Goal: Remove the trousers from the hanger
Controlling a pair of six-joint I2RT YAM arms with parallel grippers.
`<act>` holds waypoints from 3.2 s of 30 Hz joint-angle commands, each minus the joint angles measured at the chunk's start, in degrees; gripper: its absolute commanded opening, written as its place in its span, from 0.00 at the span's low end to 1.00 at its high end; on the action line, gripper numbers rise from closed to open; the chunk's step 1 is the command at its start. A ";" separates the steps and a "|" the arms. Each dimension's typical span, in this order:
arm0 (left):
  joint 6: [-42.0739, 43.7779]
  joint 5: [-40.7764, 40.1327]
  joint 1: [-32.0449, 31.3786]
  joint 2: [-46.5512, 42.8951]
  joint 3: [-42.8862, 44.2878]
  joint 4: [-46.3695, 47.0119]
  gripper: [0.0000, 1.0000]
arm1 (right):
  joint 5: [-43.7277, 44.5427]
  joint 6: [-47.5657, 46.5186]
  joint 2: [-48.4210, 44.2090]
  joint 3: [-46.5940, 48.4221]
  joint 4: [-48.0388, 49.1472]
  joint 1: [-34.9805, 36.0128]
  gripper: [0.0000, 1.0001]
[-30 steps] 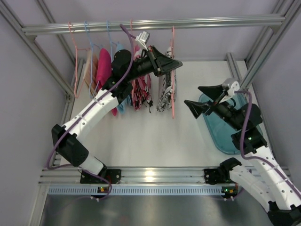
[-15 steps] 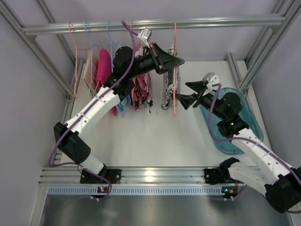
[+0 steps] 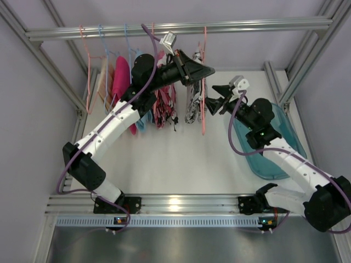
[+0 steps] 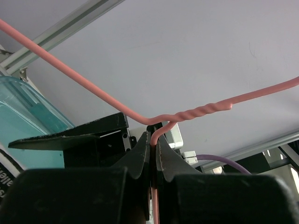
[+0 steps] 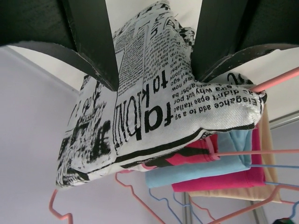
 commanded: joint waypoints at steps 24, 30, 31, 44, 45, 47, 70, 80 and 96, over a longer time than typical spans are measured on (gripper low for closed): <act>3.55 1.00 -0.37 -8.39 -6.81 7.72 0.00 | 3.80 -3.80 -3.21 17.03 -7.94 0.82 0.00; 4.95 0.74 -0.20 -9.27 -10.51 7.72 0.00 | 5.56 -2.13 -5.76 20.11 -11.02 0.82 0.00; 5.04 0.74 -0.20 -9.35 -11.38 7.72 0.00 | 5.82 -1.78 -5.94 20.55 -11.29 0.73 0.00; 8.73 -0.14 -0.02 -11.11 -18.33 6.14 0.00 | 12.14 -1.77 -9.81 28.37 -15.42 0.64 0.00; 9.61 -0.05 0.06 -11.20 -19.38 6.14 0.00 | 12.76 -1.86 -10.25 29.07 -15.51 0.73 0.00; 10.49 -0.32 0.07 -11.46 -20.44 5.88 0.00 | 14.95 -1.95 -10.78 30.13 -15.77 0.64 0.00; 20.16 4.87 -2.57 -12.78 -22.55 4.03 0.00 | 26.82 -8.63 -28.17 30.67 -33.06 -9.88 0.00; 27.01 7.86 -3.63 -13.40 -19.57 3.86 0.00 | 30.96 -13.11 -44.95 17.31 -43.10 -22.20 0.00; 29.74 9.88 -4.15 -15.51 -18.86 0.96 0.00 | 35.54 -14.26 -40.77 -13.89 -24.86 -25.55 0.00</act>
